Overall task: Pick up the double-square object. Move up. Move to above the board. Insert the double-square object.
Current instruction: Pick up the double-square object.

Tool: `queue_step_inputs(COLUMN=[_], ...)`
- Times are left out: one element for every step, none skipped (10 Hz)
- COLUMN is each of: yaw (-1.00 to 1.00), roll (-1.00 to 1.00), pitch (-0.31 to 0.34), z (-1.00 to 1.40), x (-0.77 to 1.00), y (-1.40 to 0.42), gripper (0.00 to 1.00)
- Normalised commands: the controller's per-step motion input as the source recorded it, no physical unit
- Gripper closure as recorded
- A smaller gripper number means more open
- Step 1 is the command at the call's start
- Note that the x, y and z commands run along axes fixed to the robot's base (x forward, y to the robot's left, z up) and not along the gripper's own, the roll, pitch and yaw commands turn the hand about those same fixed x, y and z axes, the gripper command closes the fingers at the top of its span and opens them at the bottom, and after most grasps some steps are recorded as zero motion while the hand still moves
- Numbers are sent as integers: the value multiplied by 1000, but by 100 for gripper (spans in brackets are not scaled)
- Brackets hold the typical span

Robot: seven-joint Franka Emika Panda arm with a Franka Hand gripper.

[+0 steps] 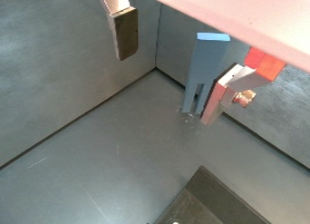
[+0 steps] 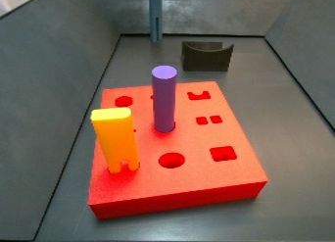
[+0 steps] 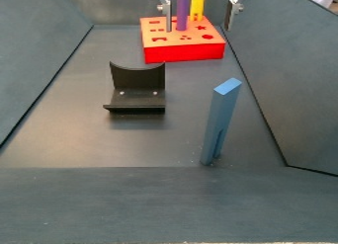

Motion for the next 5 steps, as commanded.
queue_step_inputs(yaw=[174, 714, 774, 760, 723], roll=[11, 29, 71, 69, 61], pitch=[0, 0, 0, 0, 0], z=[0, 0, 0, 0, 0], x=[0, 220, 243, 266, 309], y=[137, 194, 89, 94, 111], gripper=[0, 0, 0, 0, 0])
